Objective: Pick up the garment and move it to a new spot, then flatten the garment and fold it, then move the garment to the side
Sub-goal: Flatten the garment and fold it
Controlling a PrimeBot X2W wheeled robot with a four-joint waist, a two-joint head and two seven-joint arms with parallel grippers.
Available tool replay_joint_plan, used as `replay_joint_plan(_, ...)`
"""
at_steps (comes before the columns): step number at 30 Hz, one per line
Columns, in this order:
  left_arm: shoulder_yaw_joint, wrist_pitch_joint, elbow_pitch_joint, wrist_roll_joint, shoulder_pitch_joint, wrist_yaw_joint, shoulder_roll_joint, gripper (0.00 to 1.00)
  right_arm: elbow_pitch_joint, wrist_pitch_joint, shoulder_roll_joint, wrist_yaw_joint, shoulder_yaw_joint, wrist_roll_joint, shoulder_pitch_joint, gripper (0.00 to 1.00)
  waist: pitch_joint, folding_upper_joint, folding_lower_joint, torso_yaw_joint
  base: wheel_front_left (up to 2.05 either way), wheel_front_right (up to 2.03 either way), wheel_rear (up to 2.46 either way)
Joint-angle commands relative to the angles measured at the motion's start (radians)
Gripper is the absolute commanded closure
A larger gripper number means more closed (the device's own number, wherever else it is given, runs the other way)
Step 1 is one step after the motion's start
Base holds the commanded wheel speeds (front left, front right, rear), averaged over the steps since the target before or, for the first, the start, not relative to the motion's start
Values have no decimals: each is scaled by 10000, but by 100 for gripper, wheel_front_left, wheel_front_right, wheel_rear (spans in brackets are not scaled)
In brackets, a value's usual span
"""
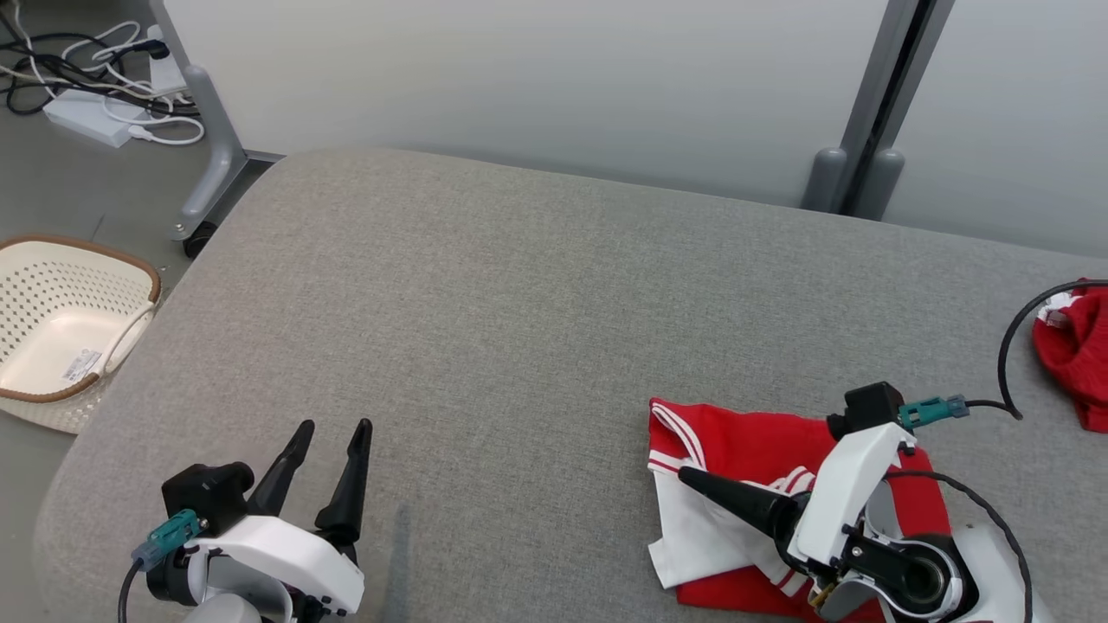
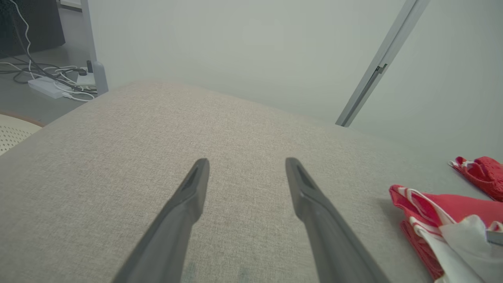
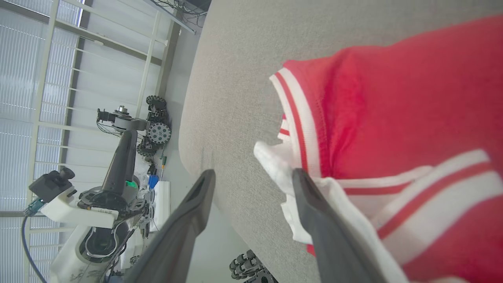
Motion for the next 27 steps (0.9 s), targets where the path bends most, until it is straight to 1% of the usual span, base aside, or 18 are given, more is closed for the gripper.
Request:
replay_joint_plan(1, 33, -24, -14, 66, 14, 11, 67, 0, -139, 39, -47, 24, 0, 95, 150, 0, -47, 0, 0, -89, 0, 0, 0)
replay_joint_plan(4, 65, -24, -63, 46, 70, 48, 97, 0, -894, -4, -50, 24, 107, 622, 233, 0, -117, 0, 0, -321, 0, 0, 0)
replay_joint_plan(8, 111, -22, -139, 16, 166, 91, 114, 0, -2134, -76, -51, 24, -190, 1014, 459, 0, -185, 0, 0, -653, 0, 0, 0)
replay_joint_plan(13, 173, -19, -256, 0, 197, 129, 130, 0, -3701, -198, -109, 24, -1246, 1355, 661, 0, -191, 0, 0, -995, 0, 0, 0)
replay_joint_plan(15, 190, -18, -289, 0, 232, 132, 130, 0, -4120, -216, -167, 24, -1790, 1342, 725, 0, -169, 0, 0, -1107, 0, 0, 0)
replay_joint_plan(21, 309, -19, -440, 87, 214, 146, 138, 0, -4593, -405, -469, 24, -2905, 352, 851, 0, -48, 0, 0, -1323, 0, 0, 0)
replay_joint_plan(24, 387, -19, -551, 142, 192, 161, 128, 0, -4419, -600, -667, 24, -3169, -552, 1061, 0, -6, 0, 0, -1377, 0, 0, 0)
replay_joint_plan(27, 482, -19, -703, 203, 206, 187, 113, 0, -4020, -818, -897, 24, -3226, -1573, 1207, 0, 29, 0, 0, -1400, 0, 0, 0)
